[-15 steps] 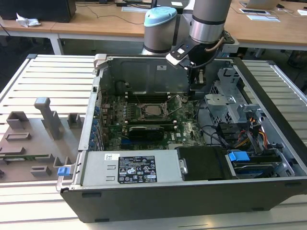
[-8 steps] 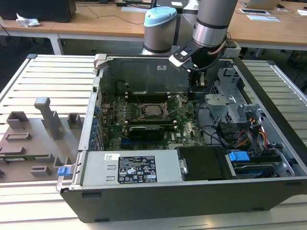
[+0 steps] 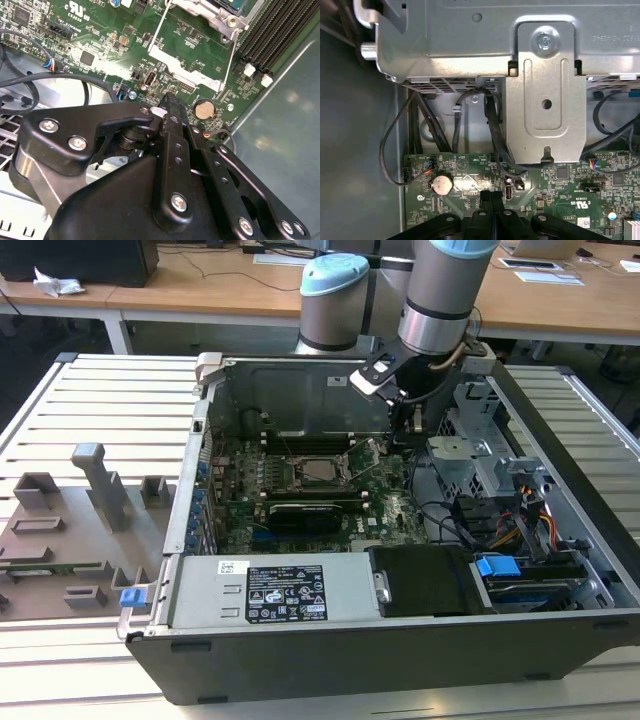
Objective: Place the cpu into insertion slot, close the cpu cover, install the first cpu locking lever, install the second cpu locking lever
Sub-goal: 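Close the cpu cover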
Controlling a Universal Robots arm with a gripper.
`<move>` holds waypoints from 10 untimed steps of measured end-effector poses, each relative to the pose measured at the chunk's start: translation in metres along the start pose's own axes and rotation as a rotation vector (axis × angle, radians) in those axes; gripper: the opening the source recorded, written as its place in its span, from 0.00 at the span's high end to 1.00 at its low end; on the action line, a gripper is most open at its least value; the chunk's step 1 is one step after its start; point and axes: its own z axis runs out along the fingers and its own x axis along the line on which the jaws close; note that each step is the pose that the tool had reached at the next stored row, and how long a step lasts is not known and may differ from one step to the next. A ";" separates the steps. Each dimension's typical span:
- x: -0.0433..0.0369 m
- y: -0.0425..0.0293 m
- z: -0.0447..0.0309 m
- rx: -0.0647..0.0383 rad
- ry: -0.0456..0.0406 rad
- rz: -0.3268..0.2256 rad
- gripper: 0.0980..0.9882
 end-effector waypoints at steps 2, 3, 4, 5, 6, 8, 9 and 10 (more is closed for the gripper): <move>0.0000 0.0000 0.0014 0.000 0.0001 0.000 0.99; 0.0000 -0.0001 0.0020 0.000 0.0000 0.000 0.99; 0.0000 -0.0013 0.0027 0.000 -0.0002 0.000 0.99; -0.0001 -0.0053 0.0033 0.000 0.0000 0.000 0.99; -0.0002 -0.0082 0.0033 0.000 -0.0001 0.000 0.99; -0.0003 -0.0136 0.0035 0.000 0.0000 0.000 0.99; -0.0004 -0.0157 0.0035 0.000 -0.0001 0.000 0.99; -0.0004 -0.0166 0.0035 -0.001 -0.0001 0.000 0.99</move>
